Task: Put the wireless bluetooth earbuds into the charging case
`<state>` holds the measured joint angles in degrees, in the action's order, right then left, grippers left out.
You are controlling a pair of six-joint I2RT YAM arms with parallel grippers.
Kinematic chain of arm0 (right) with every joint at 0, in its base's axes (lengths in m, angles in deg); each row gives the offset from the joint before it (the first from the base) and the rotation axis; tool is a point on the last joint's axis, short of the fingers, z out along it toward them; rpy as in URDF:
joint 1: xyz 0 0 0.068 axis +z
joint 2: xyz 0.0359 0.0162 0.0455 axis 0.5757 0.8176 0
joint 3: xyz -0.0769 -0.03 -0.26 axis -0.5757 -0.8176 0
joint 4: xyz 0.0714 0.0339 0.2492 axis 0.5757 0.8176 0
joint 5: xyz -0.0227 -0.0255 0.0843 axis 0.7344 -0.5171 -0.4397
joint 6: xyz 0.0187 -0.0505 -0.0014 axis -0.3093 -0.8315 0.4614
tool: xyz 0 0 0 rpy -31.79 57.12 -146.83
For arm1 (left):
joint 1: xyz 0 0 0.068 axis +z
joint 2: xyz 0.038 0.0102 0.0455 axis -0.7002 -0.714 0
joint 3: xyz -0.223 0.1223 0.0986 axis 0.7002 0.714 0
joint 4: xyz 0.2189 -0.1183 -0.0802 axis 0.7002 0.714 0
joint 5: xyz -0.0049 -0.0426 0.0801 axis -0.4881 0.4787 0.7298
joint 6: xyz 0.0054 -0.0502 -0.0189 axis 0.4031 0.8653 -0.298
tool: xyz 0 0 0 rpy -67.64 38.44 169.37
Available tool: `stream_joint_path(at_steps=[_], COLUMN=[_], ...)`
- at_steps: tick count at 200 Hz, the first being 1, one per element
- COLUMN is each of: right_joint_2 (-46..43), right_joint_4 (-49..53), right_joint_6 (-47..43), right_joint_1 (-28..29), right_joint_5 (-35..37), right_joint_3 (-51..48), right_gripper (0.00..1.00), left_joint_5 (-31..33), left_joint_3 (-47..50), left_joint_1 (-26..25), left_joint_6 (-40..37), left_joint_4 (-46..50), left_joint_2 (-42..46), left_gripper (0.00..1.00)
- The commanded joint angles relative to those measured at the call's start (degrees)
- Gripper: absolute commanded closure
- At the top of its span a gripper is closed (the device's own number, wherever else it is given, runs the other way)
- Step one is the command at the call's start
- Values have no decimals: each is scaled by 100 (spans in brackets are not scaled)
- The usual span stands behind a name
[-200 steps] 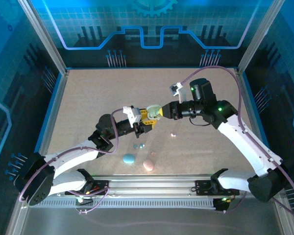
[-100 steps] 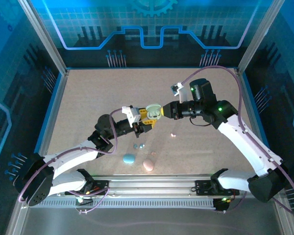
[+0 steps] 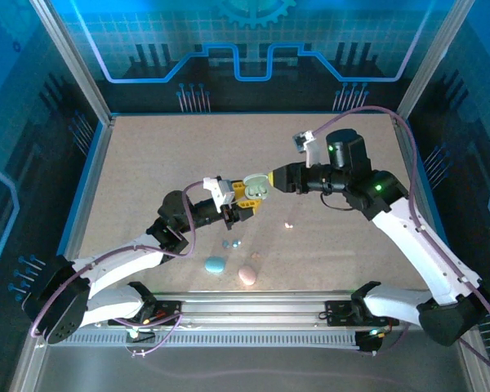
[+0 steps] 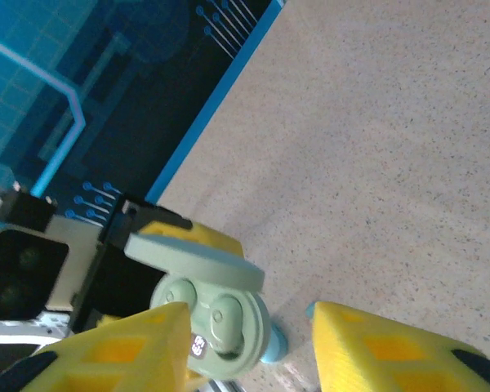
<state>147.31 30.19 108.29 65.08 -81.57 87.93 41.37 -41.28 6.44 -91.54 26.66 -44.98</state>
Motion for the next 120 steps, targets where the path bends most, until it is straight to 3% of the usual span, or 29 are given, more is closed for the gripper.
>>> stream_joint_path(at_steps=[1,69,120], right_joint_2=[241,1398,1043], right_joint_4=[-222,812,897], right_joint_6=[163,-163,-379], right_joint_1=[4,54,92], right_joint_5=[82,-471,-659], right_joint_3=[418,1285,882], right_gripper=[50,45,46], left_joint_5=[-231,-204,-58], left_joint_3=[-1,-50,-64], left_joint_1=[-33,-39,-38], left_joint_6=[-145,-182,-188], left_joint_4=[-181,-115,-119], left_joint_2=[66,105,74], left_gripper=[66,66,66])
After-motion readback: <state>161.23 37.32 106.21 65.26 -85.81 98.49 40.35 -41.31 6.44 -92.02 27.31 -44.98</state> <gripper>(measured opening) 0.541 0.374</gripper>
